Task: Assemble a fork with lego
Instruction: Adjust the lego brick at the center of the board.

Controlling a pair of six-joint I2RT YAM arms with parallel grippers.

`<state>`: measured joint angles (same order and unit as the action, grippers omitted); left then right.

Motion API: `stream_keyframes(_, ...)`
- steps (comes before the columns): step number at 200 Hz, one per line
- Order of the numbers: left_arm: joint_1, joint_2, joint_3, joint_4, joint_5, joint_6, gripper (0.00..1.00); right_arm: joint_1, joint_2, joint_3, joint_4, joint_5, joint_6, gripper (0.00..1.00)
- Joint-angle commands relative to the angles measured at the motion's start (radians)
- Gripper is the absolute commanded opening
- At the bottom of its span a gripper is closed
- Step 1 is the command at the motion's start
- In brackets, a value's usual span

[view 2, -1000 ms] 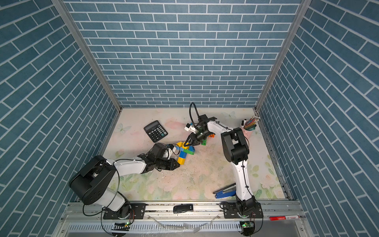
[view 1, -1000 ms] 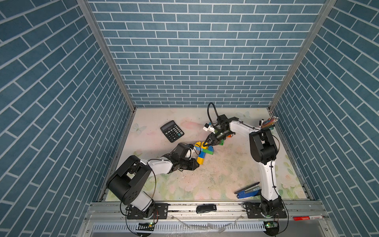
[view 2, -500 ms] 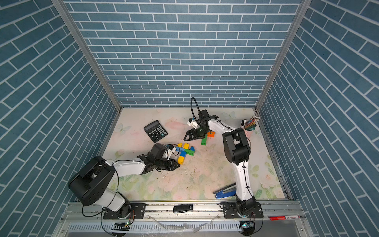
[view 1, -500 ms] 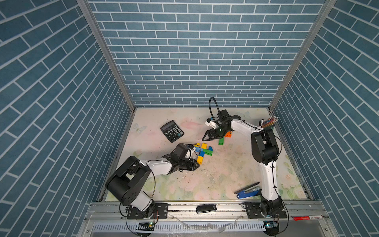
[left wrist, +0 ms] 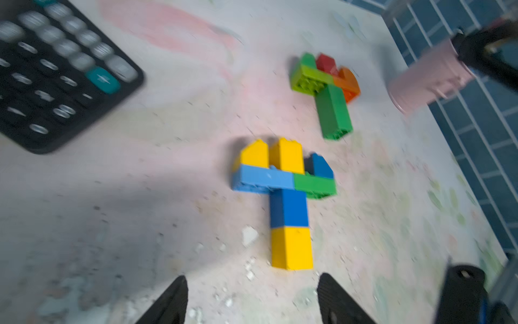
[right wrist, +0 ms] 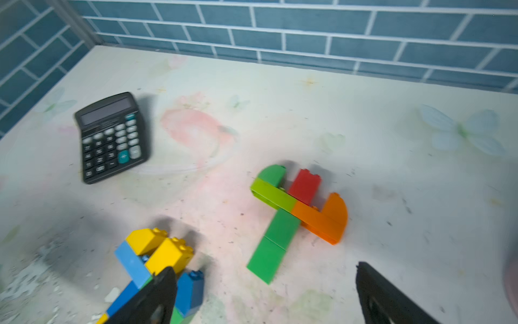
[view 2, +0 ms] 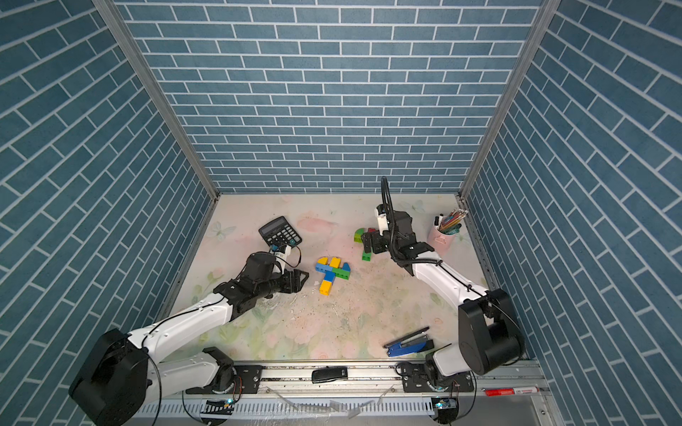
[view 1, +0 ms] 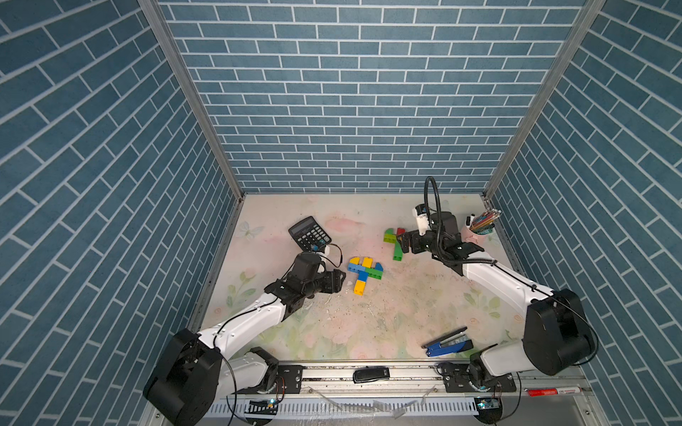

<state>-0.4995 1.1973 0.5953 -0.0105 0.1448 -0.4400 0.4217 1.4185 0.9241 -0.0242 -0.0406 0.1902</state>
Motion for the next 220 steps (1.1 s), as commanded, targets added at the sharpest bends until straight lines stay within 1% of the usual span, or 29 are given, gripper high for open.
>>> stream_keyframes(1, 0.037, 0.111, 0.078, -0.046, -0.018, 0.060, 0.62, -0.018, -0.069, -0.047, 0.045, 0.159, 0.087, 0.99)
stream_keyframes(15, 0.027, 0.200, 0.124, -0.044, 0.061, 0.086, 0.52, -0.029, -0.108, -0.073, 0.009, 0.179, 0.108, 0.99)
stream_keyframes(26, 0.001, 0.245, 0.138, -0.034, 0.084, 0.095, 0.45, -0.036, -0.140, -0.091, -0.009, 0.180, 0.113, 0.99)
stream_keyframes(44, -0.067, 0.290, 0.165, -0.051, 0.067, 0.115, 0.37, -0.045, -0.195, -0.124, -0.029, 0.188, 0.122, 0.97)
stream_keyframes(56, -0.103, 0.319, 0.179, -0.059, 0.057, 0.114, 0.33, -0.052, -0.226, -0.139, -0.055, 0.213, 0.134, 0.96)
stream_keyframes(74, -0.133, 0.371, 0.192, -0.068, 0.031, 0.099, 0.28, -0.073, -0.271, -0.165, -0.081, 0.245, 0.163, 0.93)
stream_keyframes(95, -0.151, 0.420, 0.198, -0.060, 0.036, 0.085, 0.27, -0.108, -0.312, -0.197, -0.092, 0.237, 0.189, 0.92)
stream_keyframes(121, -0.184, 0.446, 0.213, -0.032, 0.078, 0.094, 0.27, -0.136, -0.333, -0.230, -0.068, 0.216, 0.199, 0.92)
stream_keyframes(139, -0.197, 0.436, 0.213, -0.008, 0.108, 0.103, 0.29, -0.152, -0.346, -0.275, -0.008, 0.231, 0.199, 0.96)
stream_keyframes(155, -0.183, 0.383, 0.184, -0.010, 0.067, 0.103, 0.29, -0.176, -0.344, -0.305, 0.025, 0.247, 0.211, 0.98)
stream_keyframes(164, -0.156, 0.339, 0.152, 0.004, 0.063, 0.097, 0.32, -0.190, -0.343, -0.322, 0.044, 0.265, 0.196, 0.98)
stream_keyframes(173, -0.127, 0.274, 0.118, 0.013, 0.045, 0.087, 0.37, -0.195, -0.341, -0.354, 0.097, 0.315, 0.152, 0.99)
stream_keyframes(185, -0.086, 0.179, 0.070, 0.020, -0.010, 0.074, 0.49, -0.198, -0.340, -0.406, 0.188, 0.403, 0.107, 0.98)
stream_keyframes(199, -0.033, 0.059, 0.040, 0.001, -0.099, 0.071, 0.60, -0.214, -0.324, -0.453, 0.290, 0.454, 0.040, 0.96)
stream_keyframes(203, -0.018, 0.028, 0.035, -0.003, -0.135, 0.072, 0.63, -0.221, -0.321, -0.446, 0.272, 0.460, 0.044, 0.96)
stream_keyframes(213, 0.014, -0.046, 0.023, -0.002, -0.213, 0.084, 0.71, -0.243, -0.300, -0.427, 0.255, 0.442, -0.007, 0.96)
stream_keyframes(220, 0.028, -0.093, 0.015, 0.008, -0.298, 0.101, 0.76, -0.248, -0.281, -0.415, 0.261, 0.444, -0.029, 0.97)
